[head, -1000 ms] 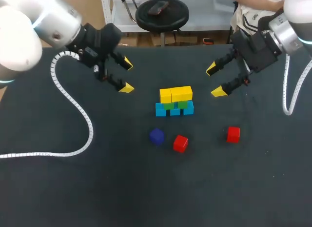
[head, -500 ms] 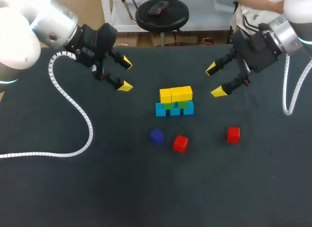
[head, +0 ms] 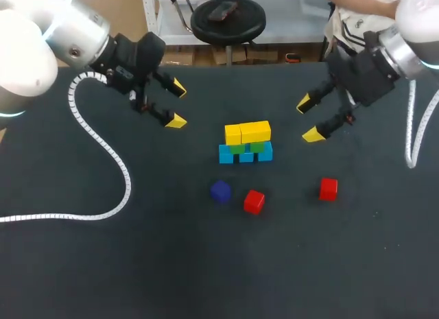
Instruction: Place the blue cubes, place green cubes on the blue cubes, place the yellow cubes on the green cubes, then place the red cubes on the yellow cubes, and place purple cube on the red cubes.
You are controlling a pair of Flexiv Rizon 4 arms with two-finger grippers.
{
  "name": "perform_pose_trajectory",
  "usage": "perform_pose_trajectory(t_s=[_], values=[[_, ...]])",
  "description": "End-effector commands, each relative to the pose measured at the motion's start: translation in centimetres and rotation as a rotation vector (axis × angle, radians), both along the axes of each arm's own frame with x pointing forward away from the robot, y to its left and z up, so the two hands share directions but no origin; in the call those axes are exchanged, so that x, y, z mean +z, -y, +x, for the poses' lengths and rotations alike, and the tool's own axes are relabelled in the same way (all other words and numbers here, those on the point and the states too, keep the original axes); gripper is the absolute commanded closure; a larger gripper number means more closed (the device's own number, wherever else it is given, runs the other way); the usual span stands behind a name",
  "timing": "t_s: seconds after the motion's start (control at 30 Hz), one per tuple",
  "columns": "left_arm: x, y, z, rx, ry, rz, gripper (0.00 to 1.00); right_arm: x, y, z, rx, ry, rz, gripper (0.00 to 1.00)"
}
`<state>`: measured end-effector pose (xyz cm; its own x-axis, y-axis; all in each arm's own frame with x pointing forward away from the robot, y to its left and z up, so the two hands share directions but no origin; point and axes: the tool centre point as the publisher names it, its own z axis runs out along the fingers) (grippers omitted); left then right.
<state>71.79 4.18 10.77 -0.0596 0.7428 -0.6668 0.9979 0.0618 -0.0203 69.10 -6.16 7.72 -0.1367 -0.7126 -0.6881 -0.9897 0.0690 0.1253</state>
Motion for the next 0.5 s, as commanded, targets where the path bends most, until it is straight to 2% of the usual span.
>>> perform_pose_trajectory(t_s=[0.03,0.27,0.5], values=[[0.0,0.0,0.2,-0.004,-0.001,-0.001,0.00,1.2,2.7,-4.9,-0.098,0.057,-0.034,0.00],[0.0,0.0,0.2,-0.004,-0.001,-0.001,0.00,1.1,4.7,-8.3,-0.105,0.033,-0.136,0.00],[0.0,0.0,0.2,-0.004,-0.001,-0.001,0.00,-0.6,5.0,-10.9,-0.062,-0.003,-0.160,0.00]])
